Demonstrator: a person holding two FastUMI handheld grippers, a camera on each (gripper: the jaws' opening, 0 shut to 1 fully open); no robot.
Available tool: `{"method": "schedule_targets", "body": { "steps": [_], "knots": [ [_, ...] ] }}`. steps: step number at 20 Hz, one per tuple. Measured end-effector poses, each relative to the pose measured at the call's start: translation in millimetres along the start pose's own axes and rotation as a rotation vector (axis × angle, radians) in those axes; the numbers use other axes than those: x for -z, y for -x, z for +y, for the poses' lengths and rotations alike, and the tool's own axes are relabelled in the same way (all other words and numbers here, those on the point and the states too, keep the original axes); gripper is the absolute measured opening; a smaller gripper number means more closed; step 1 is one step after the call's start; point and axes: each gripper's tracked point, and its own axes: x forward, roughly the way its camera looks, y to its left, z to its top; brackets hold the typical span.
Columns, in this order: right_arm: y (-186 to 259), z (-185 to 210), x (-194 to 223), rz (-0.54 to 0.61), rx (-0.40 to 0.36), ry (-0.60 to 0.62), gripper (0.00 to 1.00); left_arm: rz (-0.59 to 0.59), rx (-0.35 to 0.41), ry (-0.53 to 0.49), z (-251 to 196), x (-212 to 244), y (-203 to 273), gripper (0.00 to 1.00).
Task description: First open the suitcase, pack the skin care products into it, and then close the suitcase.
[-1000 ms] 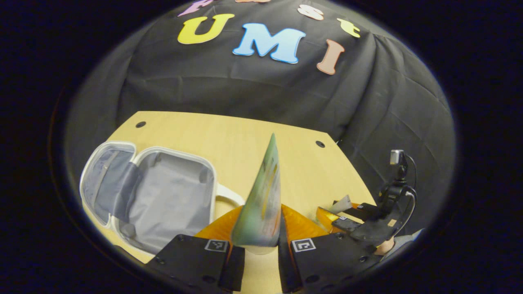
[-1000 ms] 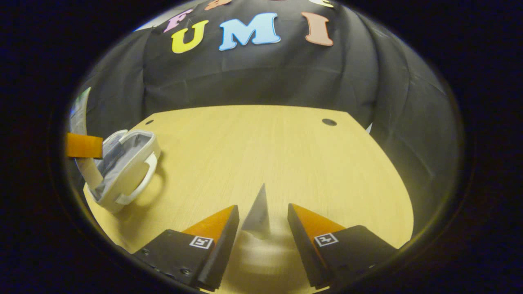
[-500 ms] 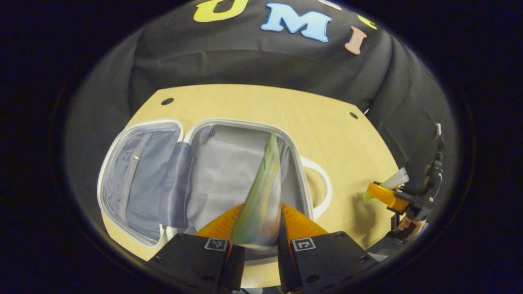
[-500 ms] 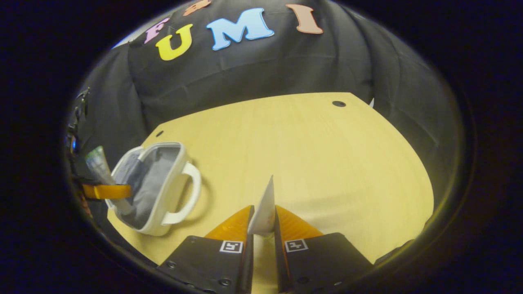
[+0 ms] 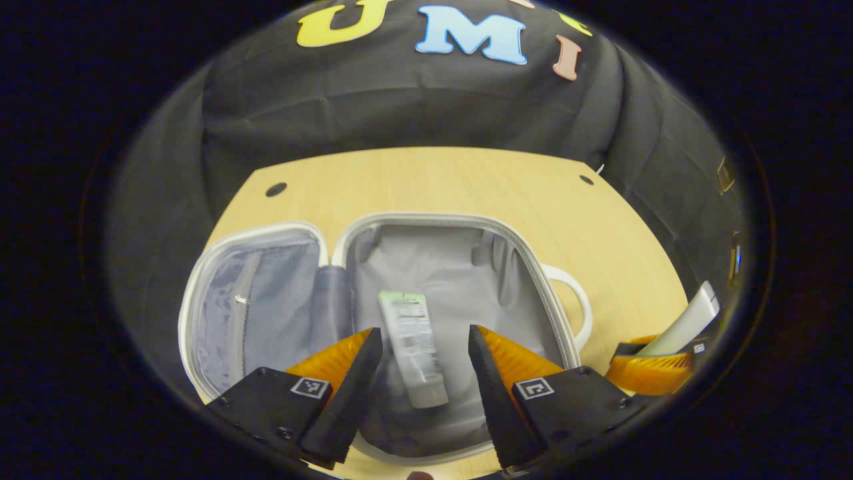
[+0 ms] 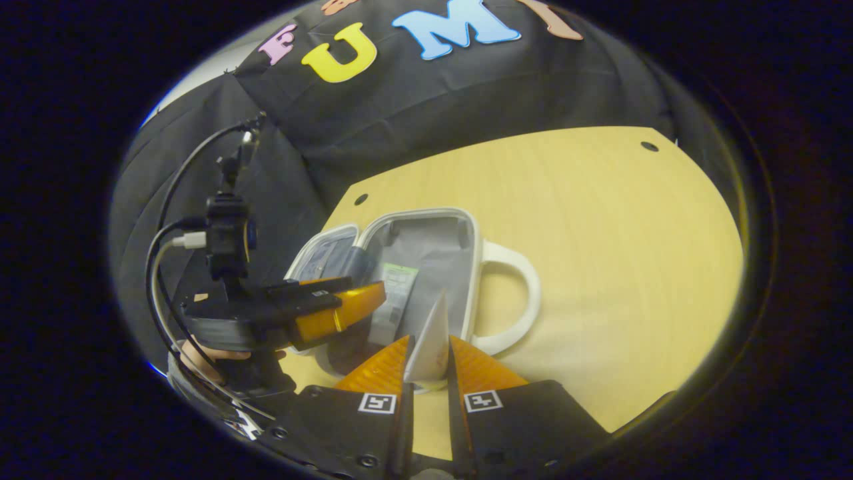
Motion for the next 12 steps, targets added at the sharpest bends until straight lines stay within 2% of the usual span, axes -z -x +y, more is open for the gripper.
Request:
{"method": "schedule_targets", "body": {
  "steps": [2, 5, 8, 10, 12],
  "knots": [
    [-18.2, 6.5, 6.1, 0.047, -0.007, 0.023, 0.22, -0.074, -0.011, 0.027, 12.1, -7.8, 19.8, 0.90],
    [-45.2, 10.1, 15.3, 0.107, -0.012, 0.043, 0.22, -0.148, -0.050, 0.089, 44.8, -8.9, 50.4, 0.88],
    [-63.0, 11.5, 19.6, 0.141, -0.004, 0.066, 0.23, -0.173, -0.118, 0.167, 88.5, 3.9, 78.9, 0.88],
    [-71.7, 8.1, 13.3, 0.107, 0.015, 0.110, 0.21, -0.179, -0.166, 0.224, 120.0, 15.7, 94.0, 0.88],
    [-67.4, 9.8, -1.1, 0.021, 0.021, 0.152, 0.31, -0.199, -0.205, 0.280, 147.0, 20.7, 105.5, 0.87]
  ]
}}
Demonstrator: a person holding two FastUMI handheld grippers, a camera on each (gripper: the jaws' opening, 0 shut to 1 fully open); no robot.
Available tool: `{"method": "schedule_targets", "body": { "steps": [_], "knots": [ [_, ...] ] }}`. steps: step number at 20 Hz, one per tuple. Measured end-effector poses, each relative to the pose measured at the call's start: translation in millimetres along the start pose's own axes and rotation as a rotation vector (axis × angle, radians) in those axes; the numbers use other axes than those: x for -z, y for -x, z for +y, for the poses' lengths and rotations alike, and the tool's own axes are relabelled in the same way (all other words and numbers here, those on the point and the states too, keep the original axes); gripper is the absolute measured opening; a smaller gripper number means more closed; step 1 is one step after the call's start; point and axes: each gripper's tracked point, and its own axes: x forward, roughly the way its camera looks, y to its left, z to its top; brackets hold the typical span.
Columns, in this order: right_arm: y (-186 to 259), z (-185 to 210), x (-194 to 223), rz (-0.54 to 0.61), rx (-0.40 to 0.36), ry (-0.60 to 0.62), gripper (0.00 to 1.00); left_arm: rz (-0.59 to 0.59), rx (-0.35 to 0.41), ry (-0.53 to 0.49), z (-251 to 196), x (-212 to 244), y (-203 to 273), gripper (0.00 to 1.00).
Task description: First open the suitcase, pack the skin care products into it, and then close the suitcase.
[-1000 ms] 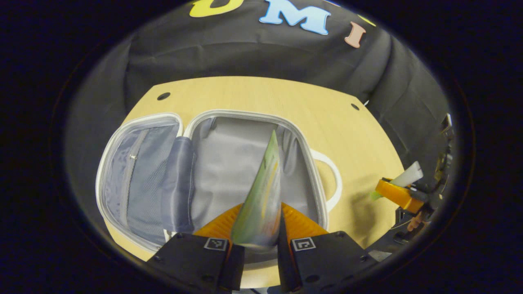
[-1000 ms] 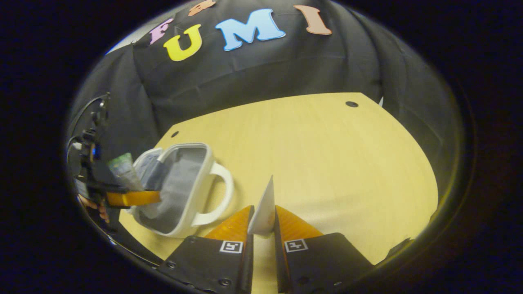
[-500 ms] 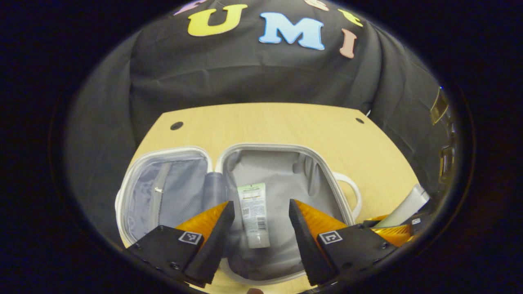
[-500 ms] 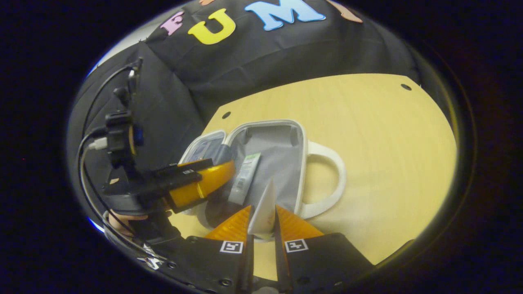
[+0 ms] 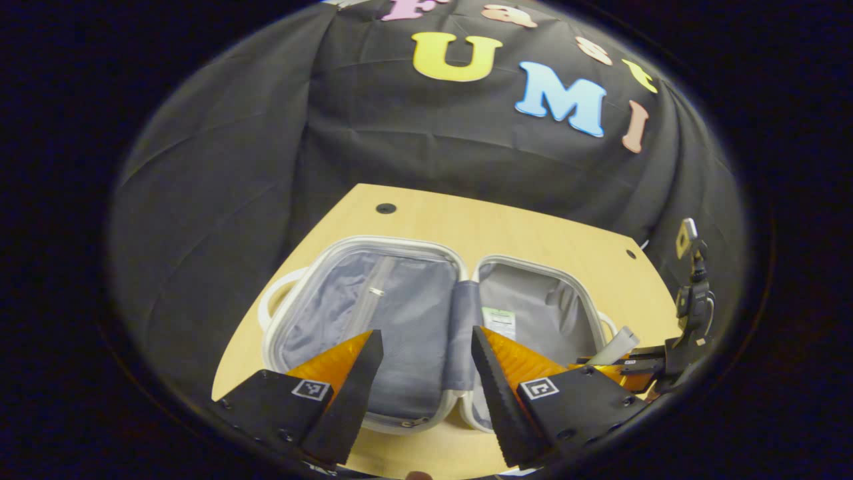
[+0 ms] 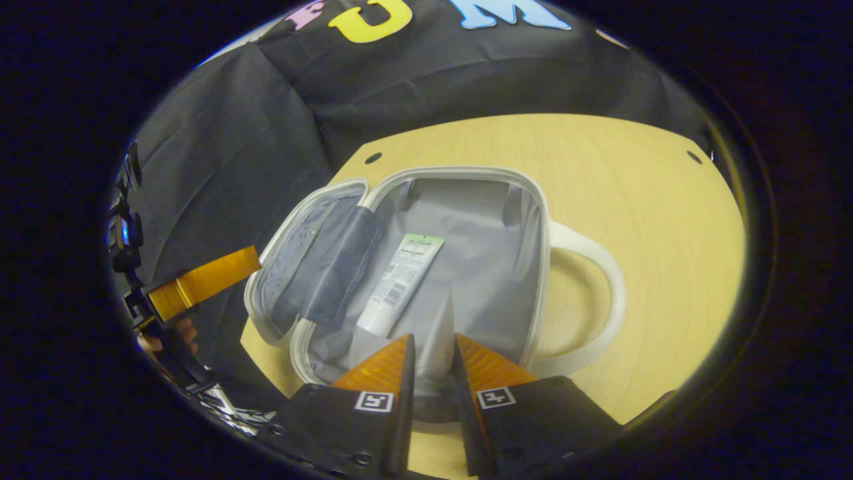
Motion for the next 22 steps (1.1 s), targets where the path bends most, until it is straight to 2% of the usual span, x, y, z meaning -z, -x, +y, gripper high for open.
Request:
{"method": "schedule_targets", "body": {
  "steps": [1, 4, 8, 12, 17, 22],
  "knots": [
    [6.0, 2.2, -8.4, -0.048, -0.001, 0.014, 0.49, -0.011, -0.016, 0.022, 15.3, -1.9, 1.9, 0.88],
    [33.7, -6.3, -29.3, -0.179, 0.063, 0.064, 0.95, -0.037, -0.084, 0.080, 65.0, -9.2, 5.5, 0.88],
    [64.2, -10.1, -46.5, -0.271, 0.116, 0.091, 0.95, -0.074, -0.145, 0.140, 124.5, -21.9, 11.6, 0.88],
    [92.2, -18.6, -66.9, -0.361, 0.191, 0.123, 0.95, -0.090, -0.206, 0.111, 179.8, -34.6, 7.5, 0.88],
    [120.0, -41.1, -83.9, -0.436, 0.312, 0.147, 0.95, -0.030, -0.162, 0.172, 227.2, -41.3, -25.2, 0.88],
    [126.0, -59.6, -79.4, -0.424, 0.387, 0.102, 0.95, 0.074, -0.106, 0.336, 266.5, -18.8, -81.3, 0.88]
  ]
}}
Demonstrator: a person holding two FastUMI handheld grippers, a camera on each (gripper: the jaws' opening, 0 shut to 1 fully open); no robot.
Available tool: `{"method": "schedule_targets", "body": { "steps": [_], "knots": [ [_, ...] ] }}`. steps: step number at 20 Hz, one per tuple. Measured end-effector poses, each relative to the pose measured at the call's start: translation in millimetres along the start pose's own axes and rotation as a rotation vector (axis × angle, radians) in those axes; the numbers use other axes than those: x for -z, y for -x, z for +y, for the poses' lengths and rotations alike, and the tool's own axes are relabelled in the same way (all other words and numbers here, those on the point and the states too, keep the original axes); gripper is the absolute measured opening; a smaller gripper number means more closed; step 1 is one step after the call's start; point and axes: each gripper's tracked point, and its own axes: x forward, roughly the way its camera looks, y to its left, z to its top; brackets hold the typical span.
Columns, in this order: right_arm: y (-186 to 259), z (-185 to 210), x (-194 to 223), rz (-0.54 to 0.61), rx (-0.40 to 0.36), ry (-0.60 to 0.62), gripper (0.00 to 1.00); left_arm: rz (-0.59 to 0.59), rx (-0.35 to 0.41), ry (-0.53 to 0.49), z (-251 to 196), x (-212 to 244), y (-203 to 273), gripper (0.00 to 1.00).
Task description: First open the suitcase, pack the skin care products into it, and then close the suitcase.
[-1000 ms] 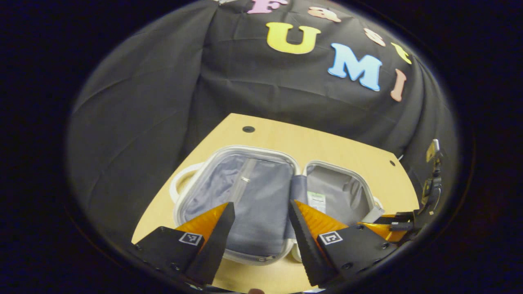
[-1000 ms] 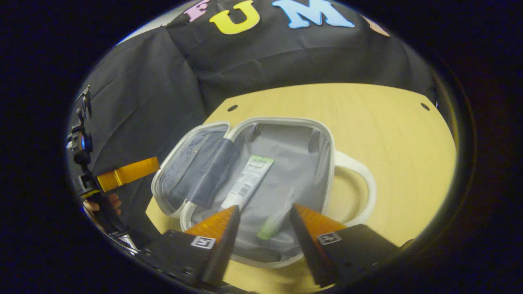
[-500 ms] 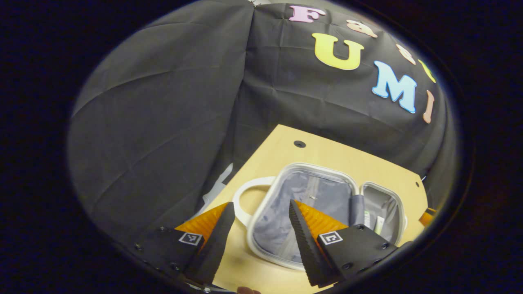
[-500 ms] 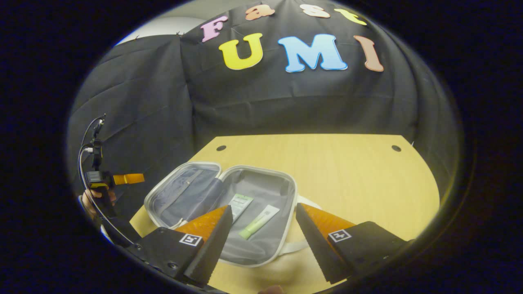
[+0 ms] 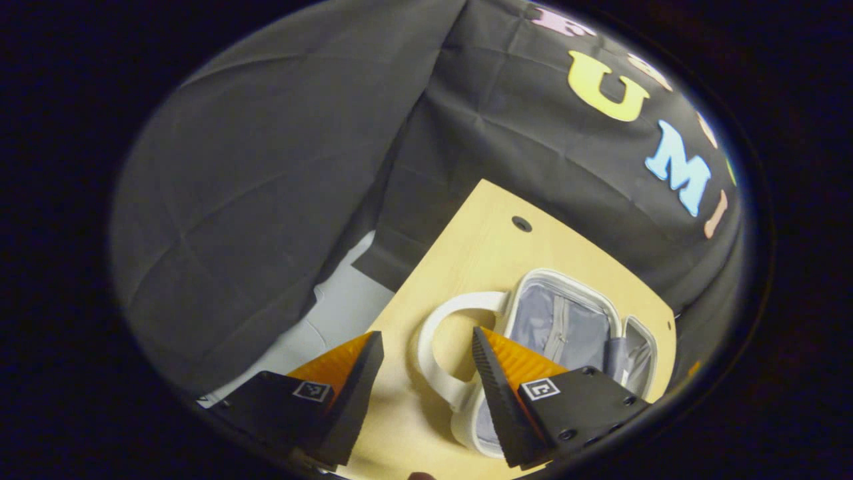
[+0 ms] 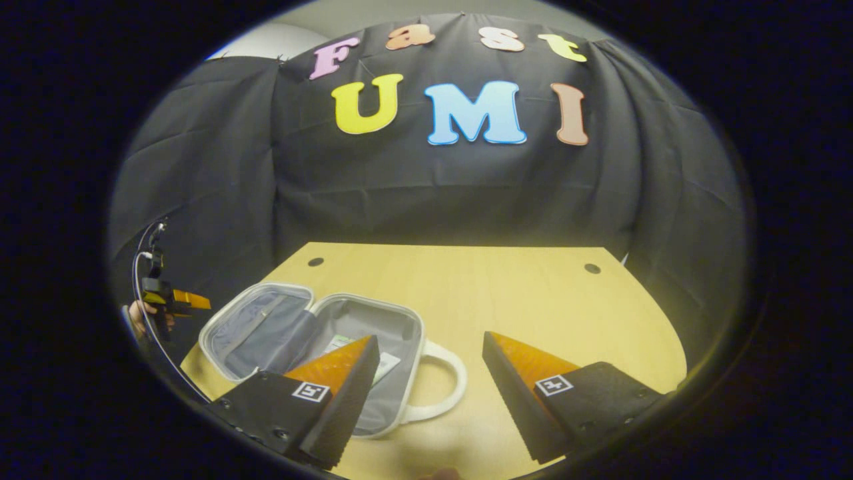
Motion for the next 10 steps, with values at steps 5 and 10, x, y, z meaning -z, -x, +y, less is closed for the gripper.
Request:
{"method": "schedule_targets", "body": {
  "steps": [5, 10],
  "knots": [
    [0.0, -12.4, -1.8, 0.004, 0.054, -0.015, 0.95, 0.089, 0.029, 0.045, 1.5, 17.7, -43.3, 0.85],
    [3.3, -24.0, 1.2, 0.006, 0.092, -0.036, 0.96, 0.108, 0.054, 0.072, -7.9, 18.3, -62.9, 0.82]
  ]
}}
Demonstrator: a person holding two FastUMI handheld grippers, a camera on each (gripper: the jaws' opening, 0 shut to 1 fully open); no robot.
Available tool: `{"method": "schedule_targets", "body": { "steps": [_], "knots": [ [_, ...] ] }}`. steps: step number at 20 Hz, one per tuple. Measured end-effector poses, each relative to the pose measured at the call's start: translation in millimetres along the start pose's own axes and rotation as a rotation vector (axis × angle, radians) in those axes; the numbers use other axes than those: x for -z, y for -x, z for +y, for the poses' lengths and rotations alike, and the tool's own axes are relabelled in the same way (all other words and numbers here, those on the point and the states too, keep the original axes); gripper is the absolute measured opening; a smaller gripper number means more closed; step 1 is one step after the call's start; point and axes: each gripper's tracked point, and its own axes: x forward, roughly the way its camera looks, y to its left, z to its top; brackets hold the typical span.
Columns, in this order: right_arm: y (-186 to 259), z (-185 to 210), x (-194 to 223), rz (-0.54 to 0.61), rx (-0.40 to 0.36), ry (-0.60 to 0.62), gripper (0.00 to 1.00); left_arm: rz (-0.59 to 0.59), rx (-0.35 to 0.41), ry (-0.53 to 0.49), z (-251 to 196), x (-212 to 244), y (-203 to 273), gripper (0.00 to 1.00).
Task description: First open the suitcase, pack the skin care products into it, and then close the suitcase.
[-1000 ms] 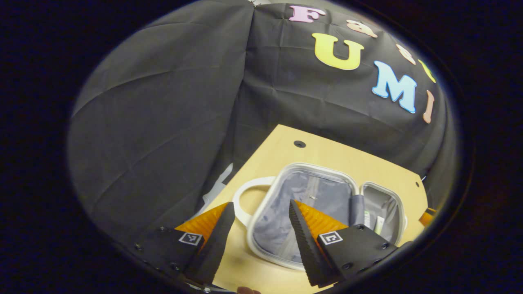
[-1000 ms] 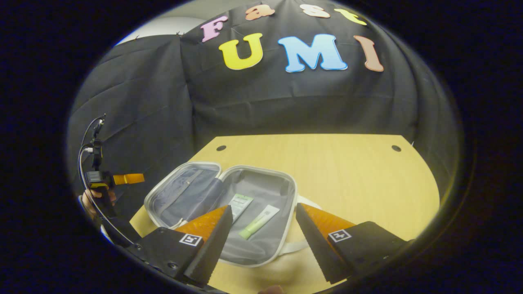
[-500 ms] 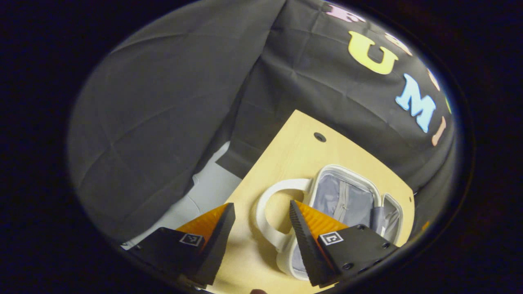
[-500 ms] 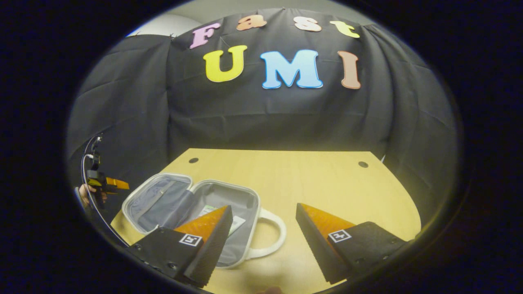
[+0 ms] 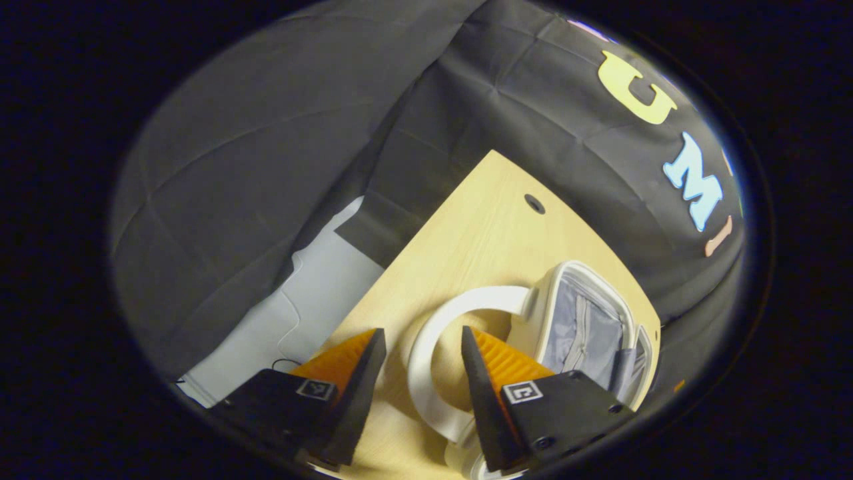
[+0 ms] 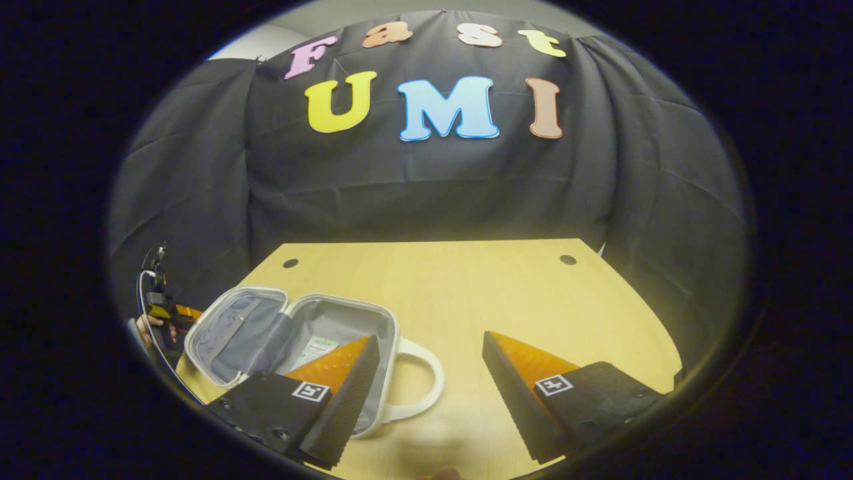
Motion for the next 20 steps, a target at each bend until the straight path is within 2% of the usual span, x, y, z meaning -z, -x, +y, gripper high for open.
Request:
{"method": "schedule_targets", "body": {
  "steps": [1, 2, 4, 5, 6, 7, 8, 13, 20],
  "knots": [
    [1.7, -4.4, -0.4, -0.003, 0.010, 0.005, 0.95, 0.012, -0.012, -0.002, 0.2, 3.2, -2.8, 0.80],
    [2.4, -8.3, -1.2, -0.008, 0.020, 0.009, 0.95, 0.021, -0.039, -0.009, 4.0, 4.6, -2.4, 0.43],
    [5.4, -14.6, -4.6, -0.021, 0.031, 0.007, 0.96, 0.009, -0.058, -0.015, 8.3, -4.0, -4.2, 0.23],
    [7.0, -17.0, -6.4, -0.026, 0.033, 0.005, 0.96, 0.003, -0.062, -0.024, 7.6, -1.9, 1.9, 0.28],
    [7.4, -20.4, -7.9, -0.032, 0.035, 0.006, 0.96, -0.003, -0.072, -0.042, 5.8, -4.6, 10.0, 0.22],
    [8.4, -23.6, -9.8, -0.038, 0.037, 0.008, 0.96, -0.016, -0.077, -0.054, 4.1, -7.8, 14.5, 0.22],
    [10.0, -26.9, -12.7, -0.048, 0.038, 0.008, 0.96, -0.030, -0.081, -0.069, -1.1, -11.0, 21.8, 0.17],
    [12.7, -44.1, -28.1, -0.092, 0.027, 0.003, 0.96, -0.129, -0.078, -0.137, -41.5, -36.3, 79.5, 0.16],
    [19.8, -79.0, -46.8, -0.159, 0.035, 0.029, 0.96, -0.311, 0.040, -0.237, -164.8, -64.7, 186.2, 0.16]
  ]
}}
